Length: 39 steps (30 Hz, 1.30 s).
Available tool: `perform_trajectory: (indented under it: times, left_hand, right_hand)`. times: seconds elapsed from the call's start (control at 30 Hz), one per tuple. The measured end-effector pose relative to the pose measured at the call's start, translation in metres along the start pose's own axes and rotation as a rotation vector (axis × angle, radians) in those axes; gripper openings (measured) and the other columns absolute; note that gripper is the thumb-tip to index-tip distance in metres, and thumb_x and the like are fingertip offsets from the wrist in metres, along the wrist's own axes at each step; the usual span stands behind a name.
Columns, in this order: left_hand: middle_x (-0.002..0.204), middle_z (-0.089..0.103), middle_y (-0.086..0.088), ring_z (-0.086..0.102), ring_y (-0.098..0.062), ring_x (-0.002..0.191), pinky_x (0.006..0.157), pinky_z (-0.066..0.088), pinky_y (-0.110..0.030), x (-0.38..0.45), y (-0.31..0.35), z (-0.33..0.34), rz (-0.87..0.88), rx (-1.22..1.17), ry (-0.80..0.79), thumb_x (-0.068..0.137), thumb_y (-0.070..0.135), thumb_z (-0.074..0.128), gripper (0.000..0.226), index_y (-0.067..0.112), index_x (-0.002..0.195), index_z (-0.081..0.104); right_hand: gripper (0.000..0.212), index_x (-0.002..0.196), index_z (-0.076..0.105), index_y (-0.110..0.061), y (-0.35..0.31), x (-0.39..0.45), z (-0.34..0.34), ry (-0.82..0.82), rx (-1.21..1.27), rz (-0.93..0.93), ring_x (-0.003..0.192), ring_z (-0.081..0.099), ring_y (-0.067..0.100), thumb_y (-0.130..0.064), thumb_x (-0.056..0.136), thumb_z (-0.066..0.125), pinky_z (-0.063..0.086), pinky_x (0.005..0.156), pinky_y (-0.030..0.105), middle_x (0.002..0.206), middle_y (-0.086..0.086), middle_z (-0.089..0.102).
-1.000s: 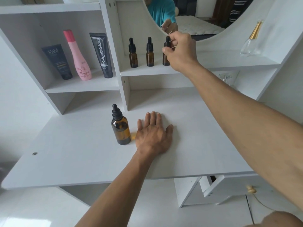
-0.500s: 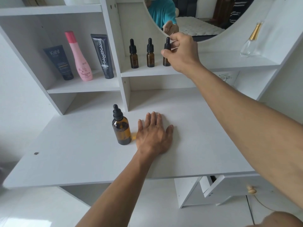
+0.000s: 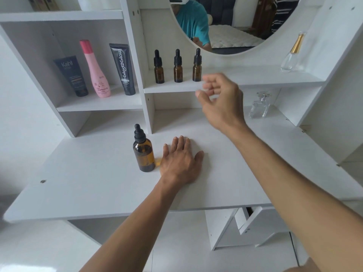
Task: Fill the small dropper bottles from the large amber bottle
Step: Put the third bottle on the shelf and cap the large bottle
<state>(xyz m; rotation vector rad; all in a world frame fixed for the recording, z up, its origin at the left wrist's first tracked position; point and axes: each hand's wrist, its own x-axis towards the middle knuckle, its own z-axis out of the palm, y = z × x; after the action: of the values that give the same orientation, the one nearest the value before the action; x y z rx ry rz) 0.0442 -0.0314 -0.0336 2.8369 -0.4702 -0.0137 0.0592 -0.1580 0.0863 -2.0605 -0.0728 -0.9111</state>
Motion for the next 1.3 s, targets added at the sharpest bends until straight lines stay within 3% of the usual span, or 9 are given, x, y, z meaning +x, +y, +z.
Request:
perform_trajectory:
  times: [0.17,0.27,0.37,0.57,0.73,0.9,1.0,1.13,1.3]
  left_hand:
    - [0.149,0.044,-0.005,0.031,-0.026,0.145,0.120,0.024,-0.046,-0.019,-0.005,0.000,0.049,-0.102,0.075,0.101,0.046,0.036,0.054,0.009,0.138,0.046]
    - [0.125,0.063,-0.005,0.053,-0.028,0.124,0.100,0.043,-0.039,-0.043,-0.011,-0.006,0.061,-0.231,0.172,0.095,0.041,0.051,0.031,0.016,0.112,0.060]
    - [0.123,0.069,0.000,0.058,-0.022,0.118,0.092,0.048,-0.033,-0.069,-0.020,-0.013,-0.008,-0.353,0.294,0.094,0.038,0.063,0.034,0.016,0.118,0.068]
    - [0.078,0.062,0.010,0.059,-0.008,0.073,0.066,0.050,-0.033,-0.103,-0.049,-0.022,-0.143,-0.518,0.648,0.087,0.030,0.074,0.020,0.024,0.076,0.057]
    - [0.085,0.050,0.008,0.052,-0.019,0.083,0.069,0.037,-0.029,-0.102,-0.066,-0.035,-0.281,-0.548,0.775,0.084,0.028,0.075,0.029,0.018,0.094,0.049]
    - [0.122,0.047,0.006,0.052,-0.013,0.110,0.089,0.044,-0.030,-0.084,-0.074,-0.038,-0.254,-0.677,0.620,0.085,0.036,0.075,0.062,0.017,0.135,0.043]
    - [0.128,0.057,0.005,0.058,-0.010,0.113,0.093,0.049,-0.033,-0.075,-0.074,-0.036,-0.186,-0.744,0.564,0.088,0.033,0.071,0.057,0.022,0.137,0.043]
    - [0.104,0.068,0.009,0.063,-0.005,0.092,0.073,0.044,-0.012,-0.072,-0.072,-0.035,-0.178,-0.780,0.505,0.092,0.030,0.066,0.040,0.033,0.125,0.045]
    - [0.100,0.071,0.007,0.063,0.000,0.091,0.072,0.041,-0.003,-0.070,-0.072,-0.034,-0.174,-0.801,0.494,0.092,0.028,0.066,0.037,0.029,0.125,0.048]
  right_hand:
    - [0.024,0.110,0.070,-0.014,0.011,-0.048,0.002,-0.138,0.049,0.140,0.076,0.063,0.008,-0.014,0.087,0.074,0.051,0.074,0.012,0.091,-0.005,0.068]
    - [0.016,0.102,0.072,-0.017,0.012,-0.067,0.007,-0.193,0.083,0.204,0.072,0.062,0.001,-0.013,0.087,0.073,0.049,0.070,0.008,0.084,-0.010,0.068]
    - [0.013,0.100,0.073,-0.019,0.005,-0.080,0.014,-0.245,0.121,0.229,0.073,0.064,0.002,-0.014,0.087,0.073,0.051,0.071,0.010,0.081,-0.011,0.069]
    - [0.013,0.101,0.073,-0.019,-0.021,-0.091,0.038,-0.332,0.177,0.183,0.080,0.068,0.008,-0.018,0.088,0.074,0.055,0.075,0.016,0.085,-0.007,0.072]
    - [0.025,0.113,0.071,-0.020,-0.042,-0.088,0.055,-0.405,0.195,0.152,0.086,0.068,0.003,-0.022,0.089,0.074,0.058,0.082,0.022,0.099,-0.008,0.074]
    - [0.044,0.134,0.062,-0.021,-0.058,-0.078,0.062,-0.487,0.192,0.083,0.100,0.068,0.001,-0.020,0.091,0.071,0.054,0.091,0.018,0.125,-0.005,0.069]
    - [0.045,0.138,0.059,-0.020,-0.063,-0.072,0.062,-0.551,0.173,0.046,0.107,0.066,0.004,-0.016,0.093,0.067,0.052,0.097,0.019,0.132,-0.004,0.066]
    - [0.036,0.129,0.066,-0.019,-0.064,-0.071,0.063,-0.579,0.167,0.056,0.107,0.067,0.007,-0.011,0.094,0.065,0.050,0.098,0.019,0.120,0.000,0.072]
    - [0.020,0.107,0.072,-0.020,-0.061,-0.070,0.064,-0.525,0.159,0.049,0.086,0.066,0.002,-0.017,0.088,0.074,0.053,0.081,0.017,0.093,-0.007,0.071]
